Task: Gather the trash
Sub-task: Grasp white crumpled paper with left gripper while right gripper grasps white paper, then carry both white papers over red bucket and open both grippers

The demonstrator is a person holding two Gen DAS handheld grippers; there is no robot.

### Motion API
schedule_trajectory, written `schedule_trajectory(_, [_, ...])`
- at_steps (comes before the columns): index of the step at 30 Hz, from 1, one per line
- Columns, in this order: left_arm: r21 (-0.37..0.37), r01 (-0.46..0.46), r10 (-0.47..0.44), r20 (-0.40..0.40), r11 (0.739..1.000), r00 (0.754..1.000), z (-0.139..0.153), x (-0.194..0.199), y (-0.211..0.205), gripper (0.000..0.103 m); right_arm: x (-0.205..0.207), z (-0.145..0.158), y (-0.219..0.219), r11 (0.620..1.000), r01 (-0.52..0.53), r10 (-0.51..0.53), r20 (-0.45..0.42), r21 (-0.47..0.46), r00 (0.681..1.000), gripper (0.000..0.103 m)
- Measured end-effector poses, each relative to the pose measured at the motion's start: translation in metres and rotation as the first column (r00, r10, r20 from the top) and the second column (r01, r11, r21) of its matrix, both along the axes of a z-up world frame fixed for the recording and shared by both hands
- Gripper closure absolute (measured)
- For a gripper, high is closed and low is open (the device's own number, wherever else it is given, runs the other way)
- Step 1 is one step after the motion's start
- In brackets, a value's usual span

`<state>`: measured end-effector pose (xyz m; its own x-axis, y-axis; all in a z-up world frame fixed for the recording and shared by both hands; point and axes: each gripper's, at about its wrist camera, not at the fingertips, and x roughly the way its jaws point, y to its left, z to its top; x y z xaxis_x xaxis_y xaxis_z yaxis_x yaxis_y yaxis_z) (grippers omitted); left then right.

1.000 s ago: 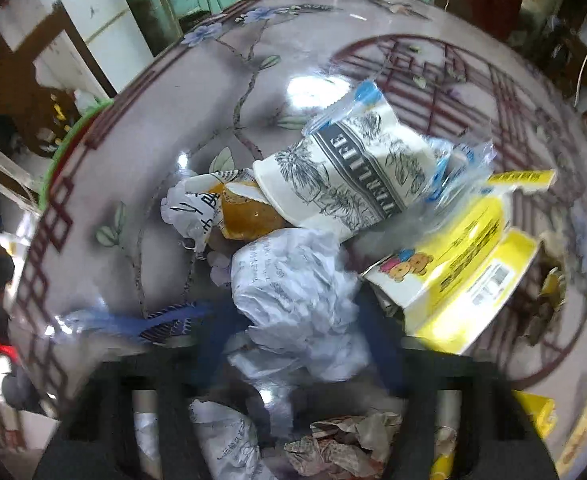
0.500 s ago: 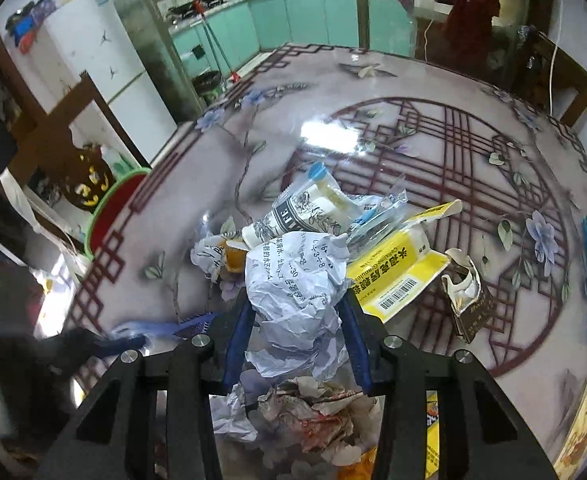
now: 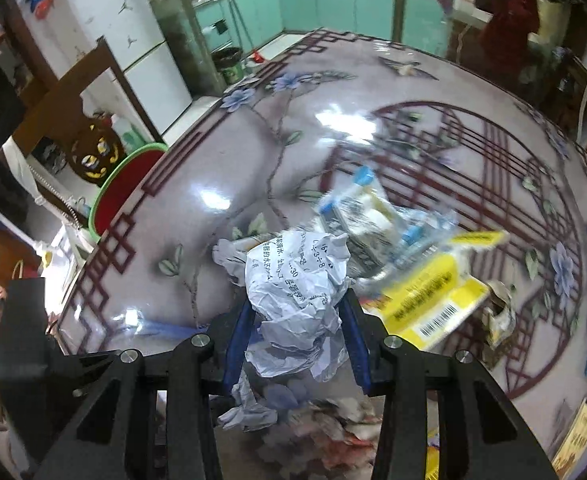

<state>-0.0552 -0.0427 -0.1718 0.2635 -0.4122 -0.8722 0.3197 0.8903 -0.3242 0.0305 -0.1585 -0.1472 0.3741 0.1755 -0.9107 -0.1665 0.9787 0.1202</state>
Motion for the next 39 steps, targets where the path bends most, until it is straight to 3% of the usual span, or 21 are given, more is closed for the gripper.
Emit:
schedule_trajectory(6, [0.014,-0.090,0.089,0.055,0.996,0.995,0.013,0.013,0.030,0.068,0.015,0.010,0.022,1.000,-0.015,0.014,0.047,0.025,0.999,0.062])
schedule_trajectory(15, [-0.061,-0.193,0.197,0.082,0.979,0.977,0.036,0.043,0.076,0.068,0.015,0.016,0.025,0.999,0.049,-0.051,0.086,0.020,0.995,0.062])
schedule_trajectory(23, [-0.107,-0.211,0.222,0.110,0.972,0.969,0.054,0.068,0.112,0.068,0.011,0.037,0.034,0.993,0.119,-0.121,0.151,0.020,0.981,0.061])
schedule_trajectory(39, [-0.055,-0.162,0.169,0.172,0.985,0.970,0.067,0.119,0.189,0.068,0.028,0.047,0.098,0.967,0.246,-0.253,0.182,0.057,0.950,0.061])
